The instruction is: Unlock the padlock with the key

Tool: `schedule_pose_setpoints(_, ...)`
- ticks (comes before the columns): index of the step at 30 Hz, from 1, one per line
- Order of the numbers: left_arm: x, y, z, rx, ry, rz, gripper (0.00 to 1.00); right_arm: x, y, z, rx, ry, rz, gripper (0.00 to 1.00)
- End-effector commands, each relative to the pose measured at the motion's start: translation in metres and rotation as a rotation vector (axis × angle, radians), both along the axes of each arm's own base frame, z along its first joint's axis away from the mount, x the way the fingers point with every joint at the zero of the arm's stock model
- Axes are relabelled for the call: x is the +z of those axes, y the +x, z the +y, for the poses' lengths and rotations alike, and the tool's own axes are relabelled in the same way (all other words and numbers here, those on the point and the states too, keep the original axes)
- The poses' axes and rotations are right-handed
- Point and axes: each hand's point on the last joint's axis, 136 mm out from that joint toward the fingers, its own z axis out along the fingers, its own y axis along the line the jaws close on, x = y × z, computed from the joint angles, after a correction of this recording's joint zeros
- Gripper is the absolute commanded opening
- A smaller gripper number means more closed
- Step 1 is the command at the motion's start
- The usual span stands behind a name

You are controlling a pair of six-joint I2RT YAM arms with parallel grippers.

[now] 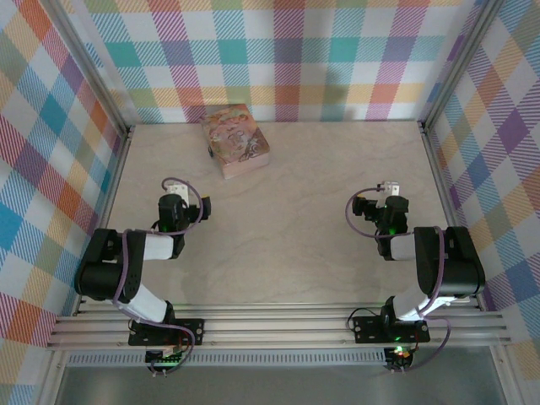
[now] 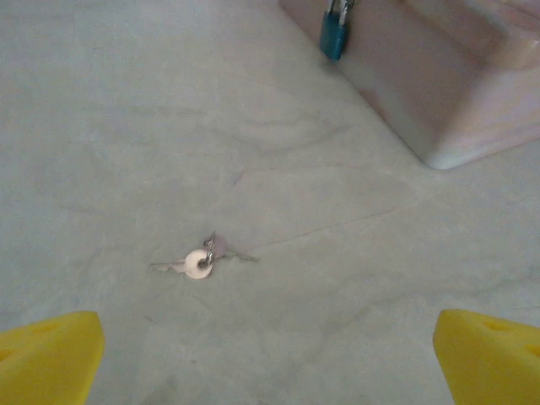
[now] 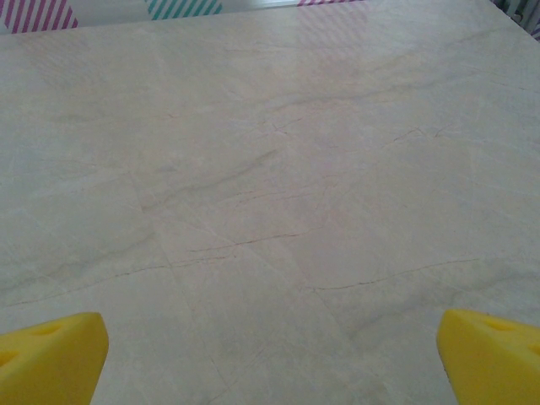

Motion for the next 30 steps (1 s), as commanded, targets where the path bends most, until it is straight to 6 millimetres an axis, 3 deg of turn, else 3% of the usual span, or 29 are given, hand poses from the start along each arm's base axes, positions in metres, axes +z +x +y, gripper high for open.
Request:
schedule_pose_setpoints(1,0.038,0.012,0.011,0.063,-0.014,0.058,1.00,0.026,0.003,0.005,0.021,0.008,-0.069,1.00)
schedule_pose_setpoints(5,0.074,0.028,-0.002,0.047,-0.125,0.084,0.98,0.048,-0.001,0.007,0.034,0.006,-0.053,1.00)
schedule_pose_setpoints(9,0.091,0.061,-0.040,-0.076,-0.298,0.192,0.88,0.061,-0.001,0.002,-0.052,0.113,0.123,1.00)
schedule_pose_setpoints(14,0.085,0.107,-0.059,-0.080,-0.435,0.283,0.80,0.061,0.013,0.022,-0.050,0.298,0.314,0.97)
schedule_pose_setpoints(19,0.057,0.143,-0.069,-0.080,-0.471,0.373,0.75,0.061,0.026,0.048,-0.004,0.450,0.382,0.96)
schedule_pose_setpoints(24,0.023,0.140,-0.090,-0.092,-0.501,0.500,0.64,0.061,0.024,0.066,0.032,0.473,0.416,0.96)
schedule_pose_setpoints(30,-0.012,0.088,-0.123,-0.045,-0.501,0.599,0.54,0.068,0.017,0.075,0.049,0.498,0.455,0.96)
